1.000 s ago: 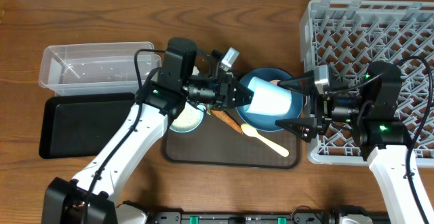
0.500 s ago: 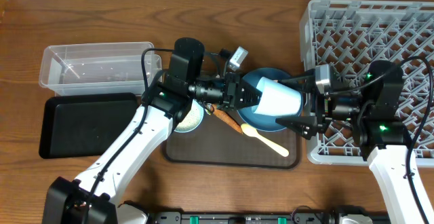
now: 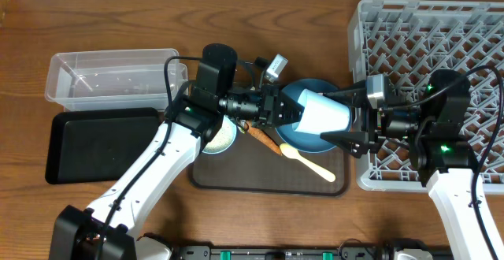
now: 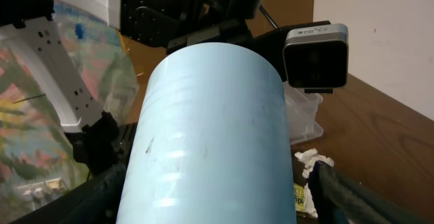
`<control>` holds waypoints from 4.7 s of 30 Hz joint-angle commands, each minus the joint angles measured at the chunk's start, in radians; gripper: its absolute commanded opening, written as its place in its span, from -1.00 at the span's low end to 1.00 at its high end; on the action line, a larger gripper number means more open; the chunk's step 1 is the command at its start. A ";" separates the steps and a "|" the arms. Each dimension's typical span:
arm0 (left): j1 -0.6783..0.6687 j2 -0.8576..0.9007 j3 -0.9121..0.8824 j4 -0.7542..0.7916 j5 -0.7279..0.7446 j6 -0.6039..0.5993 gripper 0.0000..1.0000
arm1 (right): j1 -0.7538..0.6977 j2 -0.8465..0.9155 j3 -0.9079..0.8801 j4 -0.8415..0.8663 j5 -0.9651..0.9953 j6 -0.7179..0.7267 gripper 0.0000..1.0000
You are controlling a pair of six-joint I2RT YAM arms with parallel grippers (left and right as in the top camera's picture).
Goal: Sort waste into correct bins and load items into the dishwasher rack
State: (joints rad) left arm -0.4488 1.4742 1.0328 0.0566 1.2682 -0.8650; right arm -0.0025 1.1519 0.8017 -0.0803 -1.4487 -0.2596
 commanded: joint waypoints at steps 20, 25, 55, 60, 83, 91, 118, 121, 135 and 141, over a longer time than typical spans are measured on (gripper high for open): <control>-0.002 0.003 0.015 0.006 -0.001 0.004 -0.45 | 0.017 0.001 0.016 -0.002 -0.022 0.002 0.18; -0.002 0.003 0.015 0.006 -0.002 0.003 -0.45 | 0.017 0.001 0.016 -0.006 -0.021 0.002 0.12; -0.002 0.003 0.015 0.163 0.003 -0.058 -0.88 | 0.017 0.001 0.015 0.083 -0.026 0.001 0.47; -0.002 0.003 0.015 0.163 0.003 -0.058 -0.88 | 0.017 0.001 0.015 0.085 -0.026 0.001 0.36; 0.044 0.003 0.014 -0.117 -0.098 0.293 0.22 | 0.017 0.001 0.015 0.080 0.232 0.272 -0.51; 0.200 -0.012 0.014 -0.541 -0.446 0.576 0.24 | 0.017 0.001 0.015 -0.109 0.575 0.288 -0.59; 0.433 -0.319 0.014 -0.946 -0.967 0.678 0.33 | -0.354 0.019 0.489 -0.932 1.500 0.346 -0.86; 0.433 -0.319 0.014 -0.946 -0.967 0.678 0.33 | -0.455 0.054 0.489 -0.933 1.572 0.362 -0.89; 0.433 -0.319 0.014 -0.946 -0.967 0.678 0.34 | -0.749 0.297 0.489 -0.861 1.571 0.473 -0.95; 0.433 -0.319 0.014 -0.950 -0.967 0.678 0.35 | -0.752 0.408 0.489 -0.825 1.547 0.476 -0.97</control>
State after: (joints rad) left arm -0.0204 1.1576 1.0405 -0.8879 0.3103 -0.2047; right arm -0.7448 1.5295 1.2743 -0.9154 0.1223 0.1951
